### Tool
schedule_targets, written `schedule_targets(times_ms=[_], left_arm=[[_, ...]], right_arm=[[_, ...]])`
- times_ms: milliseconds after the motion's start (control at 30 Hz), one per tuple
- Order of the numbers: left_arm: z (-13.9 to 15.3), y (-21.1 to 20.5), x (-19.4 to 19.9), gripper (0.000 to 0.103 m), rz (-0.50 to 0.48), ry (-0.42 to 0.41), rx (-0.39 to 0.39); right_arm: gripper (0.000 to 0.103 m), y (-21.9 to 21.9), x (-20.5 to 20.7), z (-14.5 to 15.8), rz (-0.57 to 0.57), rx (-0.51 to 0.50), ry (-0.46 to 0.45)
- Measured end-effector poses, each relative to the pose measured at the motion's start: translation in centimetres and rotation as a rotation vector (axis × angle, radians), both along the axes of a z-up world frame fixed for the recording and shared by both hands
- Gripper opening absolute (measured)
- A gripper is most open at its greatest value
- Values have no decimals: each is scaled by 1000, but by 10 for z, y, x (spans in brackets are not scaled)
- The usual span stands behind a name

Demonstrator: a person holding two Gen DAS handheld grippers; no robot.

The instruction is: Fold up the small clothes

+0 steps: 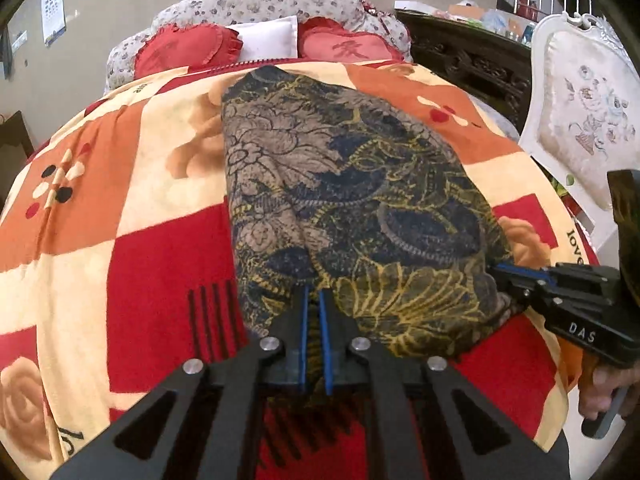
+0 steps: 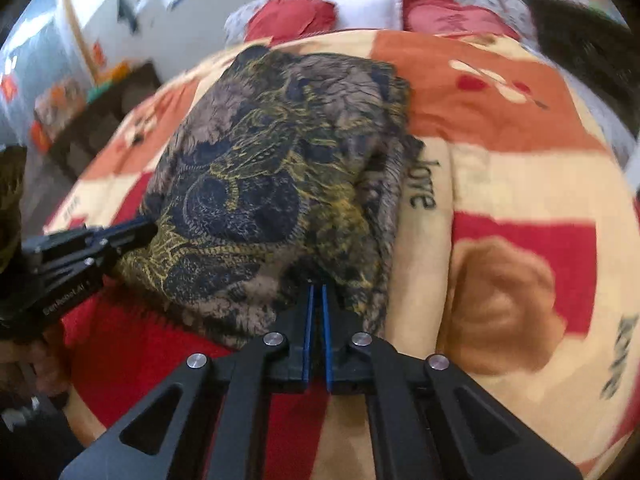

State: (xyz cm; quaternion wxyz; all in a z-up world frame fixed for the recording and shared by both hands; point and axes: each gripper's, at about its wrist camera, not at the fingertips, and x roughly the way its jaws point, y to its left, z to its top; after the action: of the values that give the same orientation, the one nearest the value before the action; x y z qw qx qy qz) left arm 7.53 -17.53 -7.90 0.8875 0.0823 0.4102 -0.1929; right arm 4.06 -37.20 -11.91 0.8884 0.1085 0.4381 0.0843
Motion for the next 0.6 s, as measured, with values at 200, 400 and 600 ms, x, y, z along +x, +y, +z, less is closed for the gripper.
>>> schedule_targets(times_ms=[200, 400, 600], left_arm=[[53, 10, 46, 9, 30, 4, -152], [74, -32, 158, 10, 90, -17, -130], [26, -71, 210, 16, 125, 38, -119]], right_arm=[[5, -8, 28, 53, -28, -2, 39], [13, -2, 109, 105, -203, -46, -90], [14, 14, 190, 67, -313, -114, -66]])
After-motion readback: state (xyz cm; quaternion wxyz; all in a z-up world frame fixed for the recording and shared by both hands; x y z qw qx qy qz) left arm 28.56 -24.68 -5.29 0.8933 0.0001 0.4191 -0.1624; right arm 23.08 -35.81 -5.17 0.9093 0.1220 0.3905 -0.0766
